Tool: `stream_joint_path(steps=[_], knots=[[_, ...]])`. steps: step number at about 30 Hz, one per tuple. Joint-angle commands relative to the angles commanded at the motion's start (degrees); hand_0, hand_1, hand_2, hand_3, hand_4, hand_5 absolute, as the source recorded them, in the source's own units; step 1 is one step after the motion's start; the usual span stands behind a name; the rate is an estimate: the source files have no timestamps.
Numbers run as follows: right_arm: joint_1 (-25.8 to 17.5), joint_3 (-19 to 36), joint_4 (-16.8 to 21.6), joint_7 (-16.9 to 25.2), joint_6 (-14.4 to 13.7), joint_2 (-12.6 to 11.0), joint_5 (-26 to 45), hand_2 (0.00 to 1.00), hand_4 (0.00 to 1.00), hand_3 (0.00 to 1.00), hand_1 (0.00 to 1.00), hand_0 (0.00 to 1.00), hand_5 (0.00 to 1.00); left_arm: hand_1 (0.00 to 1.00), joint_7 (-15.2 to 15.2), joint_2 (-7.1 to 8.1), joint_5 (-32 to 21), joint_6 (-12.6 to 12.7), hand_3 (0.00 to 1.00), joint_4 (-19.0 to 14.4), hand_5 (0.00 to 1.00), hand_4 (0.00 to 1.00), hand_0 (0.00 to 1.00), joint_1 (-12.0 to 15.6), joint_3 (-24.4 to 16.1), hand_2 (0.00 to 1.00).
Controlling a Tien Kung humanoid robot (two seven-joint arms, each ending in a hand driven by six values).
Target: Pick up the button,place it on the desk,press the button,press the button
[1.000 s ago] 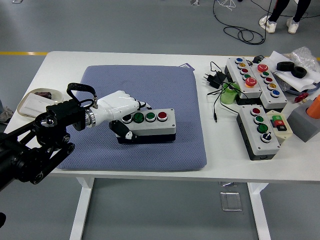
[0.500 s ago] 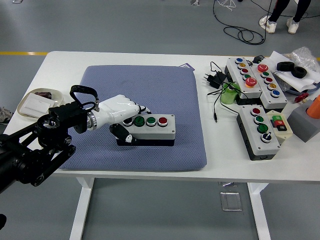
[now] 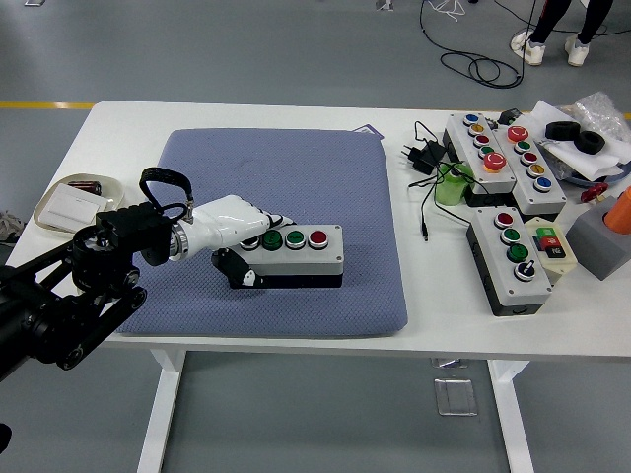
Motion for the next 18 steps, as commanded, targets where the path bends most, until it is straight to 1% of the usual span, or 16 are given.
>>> stream_joint_path(steps=[4, 5, 10, 11, 14, 16, 17, 18], knots=[[0.00, -0.11, 0.00, 0.06, -0.07, -0.01, 0.22, 0.621, 0.310, 0.560, 0.445, 0.641, 0.215, 0.728, 0.40, 0.45, 0.00, -0.82, 0.998, -1.52, 0.534, 0.961, 0.576, 0.30, -1.00, 0.851], [0.01, -0.12, 0.00, 0.07, -0.07, -0.02, 0.23, 0.622, 0.310, 0.559, 0.446, 0.641, 0.214, 0.764, 0.53, 0.55, 0.00, -0.99, 0.998, -1.95, 0.628, 0.998, 0.618, 0.36, -1.28, 0.883], [0.01, -0.14, 0.00, 0.11, -0.09, -0.04, 0.25, 0.622, 0.310, 0.559, 0.446, 0.641, 0.214, 0.764, 0.75, 0.79, 0.00, -2.03, 0.998, -3.42, 0.628, 0.998, 0.618, 0.49, -2.42, 0.883], [0.01, -0.14, 0.00, 0.12, -0.08, -0.04, 0.25, 0.620, 0.310, 0.559, 0.444, 0.642, 0.214, 0.794, 0.78, 0.83, 0.00, -2.28, 0.998, -3.70, 0.651, 0.998, 0.662, 0.54, -2.65, 0.895], [0.03, -0.11, 0.00, 0.13, -0.14, -0.02, 0.31, 0.620, 0.310, 0.559, 0.444, 0.642, 0.214, 0.794, 0.74, 1.19, 0.00, -3.72, 0.998, -5.25, 0.651, 0.998, 0.662, 1.02, -4.06, 0.895], [0.04, -0.22, 0.00, 0.19, -0.22, -0.03, 0.59, 0.620, 0.310, 0.559, 0.444, 0.642, 0.214, 0.794, 0.67, 1.64, 0.00, -5.30, 0.998, -7.26, 0.651, 0.998, 0.662, 1.70, -5.97, 0.895], [0.04, -0.17, 0.00, 0.21, -0.26, -0.04, 0.60, 0.619, 0.310, 0.559, 0.444, 0.641, 0.215, 0.865, 0.69, 1.80, 0.00, -5.99, 0.998, -8.40, 0.682, 0.998, 0.764, 2.05, -7.04, 0.931], [0.05, -0.15, 0.00, 0.21, -0.27, -0.04, 0.60, 0.619, 0.310, 0.559, 0.444, 0.641, 0.215, 0.865, 0.71, 1.88, 0.00, -6.31, 0.998, -9.05, 0.682, 0.998, 0.764, 2.22, -7.62, 0.931]])
